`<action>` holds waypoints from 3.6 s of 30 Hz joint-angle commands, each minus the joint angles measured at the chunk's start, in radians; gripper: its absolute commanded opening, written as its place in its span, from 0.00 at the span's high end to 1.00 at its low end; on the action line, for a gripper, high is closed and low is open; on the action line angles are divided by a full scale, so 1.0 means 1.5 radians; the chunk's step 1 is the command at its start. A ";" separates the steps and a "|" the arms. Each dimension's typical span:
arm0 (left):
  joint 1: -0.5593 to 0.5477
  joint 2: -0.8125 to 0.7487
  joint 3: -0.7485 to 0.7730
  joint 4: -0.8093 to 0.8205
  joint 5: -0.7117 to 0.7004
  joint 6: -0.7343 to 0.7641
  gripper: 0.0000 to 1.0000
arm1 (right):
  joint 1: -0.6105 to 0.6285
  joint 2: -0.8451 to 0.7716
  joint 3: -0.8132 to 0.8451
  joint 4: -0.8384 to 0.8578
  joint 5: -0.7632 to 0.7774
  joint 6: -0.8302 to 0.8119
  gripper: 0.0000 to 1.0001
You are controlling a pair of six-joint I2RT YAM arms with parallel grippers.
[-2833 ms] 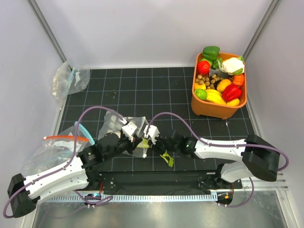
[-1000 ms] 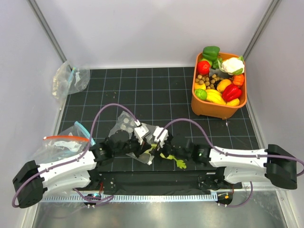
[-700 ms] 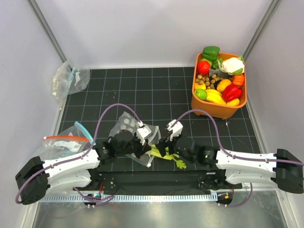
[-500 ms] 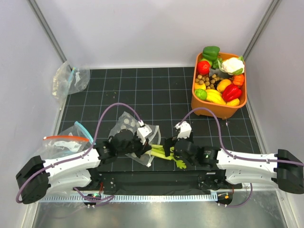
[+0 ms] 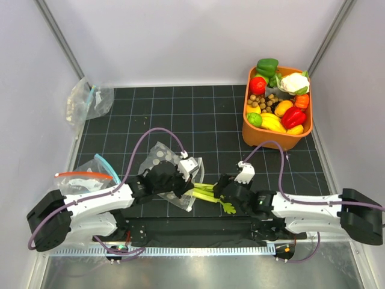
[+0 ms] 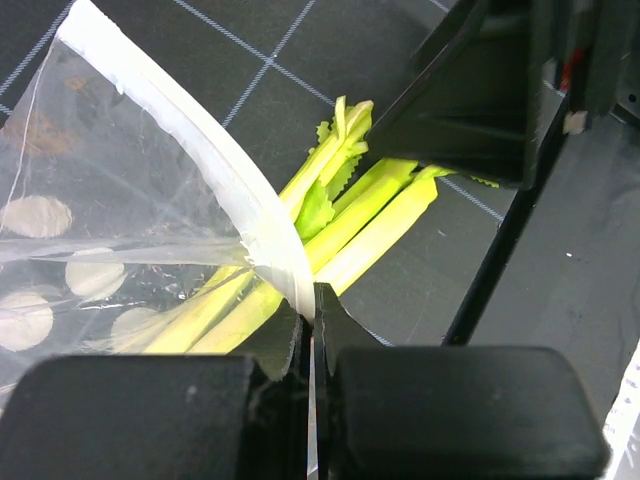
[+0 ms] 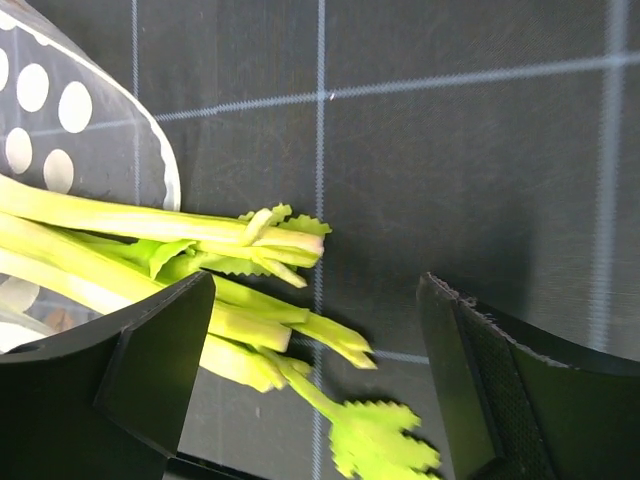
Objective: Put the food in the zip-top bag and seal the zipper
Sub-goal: Adjust the fake vegetable in the zipper food storage bag, then adjust the zipper food storage bag at the center of the board.
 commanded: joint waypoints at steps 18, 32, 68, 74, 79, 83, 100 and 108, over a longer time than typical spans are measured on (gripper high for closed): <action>-0.017 0.045 0.045 0.008 0.027 0.032 1.00 | -0.005 0.195 0.049 0.287 0.020 -0.070 0.99; -0.032 0.071 0.066 -0.010 0.044 0.045 1.00 | -0.012 0.077 0.111 0.120 0.100 -0.154 0.32; -0.032 0.073 0.080 -0.075 0.043 0.065 0.98 | -0.180 -0.054 0.046 0.309 -0.182 -0.559 0.19; -0.033 0.074 0.078 -0.068 0.043 0.064 0.98 | -0.295 -0.012 0.061 0.359 -0.383 -0.441 0.19; -0.033 0.076 0.078 -0.069 0.040 0.063 0.97 | -0.308 0.049 0.088 0.405 -0.497 -0.390 0.19; -0.034 0.077 0.078 -0.068 0.037 0.064 0.97 | -0.308 0.116 0.119 0.404 -0.557 -0.353 0.20; -0.047 0.080 0.082 -0.070 0.012 0.061 0.74 | -0.315 0.151 0.081 0.429 -0.427 -0.334 0.99; -0.055 0.075 0.083 -0.078 -0.049 0.051 0.56 | -0.316 -0.068 -0.027 0.287 -0.216 -0.279 0.97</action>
